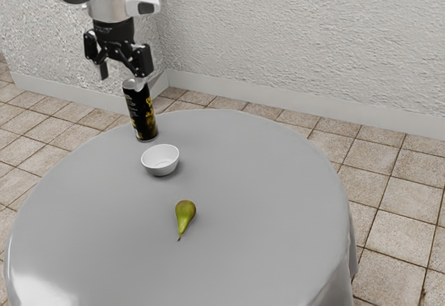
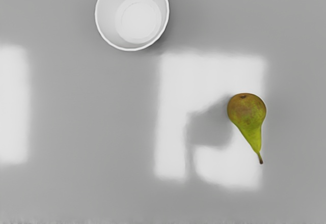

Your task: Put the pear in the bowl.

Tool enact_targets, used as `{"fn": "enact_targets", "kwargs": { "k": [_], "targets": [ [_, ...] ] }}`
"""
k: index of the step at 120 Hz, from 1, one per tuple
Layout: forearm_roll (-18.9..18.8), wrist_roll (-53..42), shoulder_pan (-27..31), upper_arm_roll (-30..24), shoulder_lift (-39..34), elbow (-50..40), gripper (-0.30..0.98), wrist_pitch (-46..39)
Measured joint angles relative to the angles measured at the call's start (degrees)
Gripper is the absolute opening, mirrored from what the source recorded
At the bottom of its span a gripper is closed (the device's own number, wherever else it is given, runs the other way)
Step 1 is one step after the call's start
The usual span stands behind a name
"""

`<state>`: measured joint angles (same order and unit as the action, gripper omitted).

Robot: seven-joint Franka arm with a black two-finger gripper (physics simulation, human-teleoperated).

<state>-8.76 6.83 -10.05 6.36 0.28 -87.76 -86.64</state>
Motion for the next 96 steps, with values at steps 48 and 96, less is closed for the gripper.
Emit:
{"fn": "enact_targets", "kwargs": {
  "k": [48, 96],
  "targets": [
    [1.4, 1.2, 6.0, -4.2, -1.7, -6.7, 0.69, -1.5],
    [15.6, 14.5, 4.5, -5.1, 0.4, -27.5, 0.69, -14.1]
  ]
}}
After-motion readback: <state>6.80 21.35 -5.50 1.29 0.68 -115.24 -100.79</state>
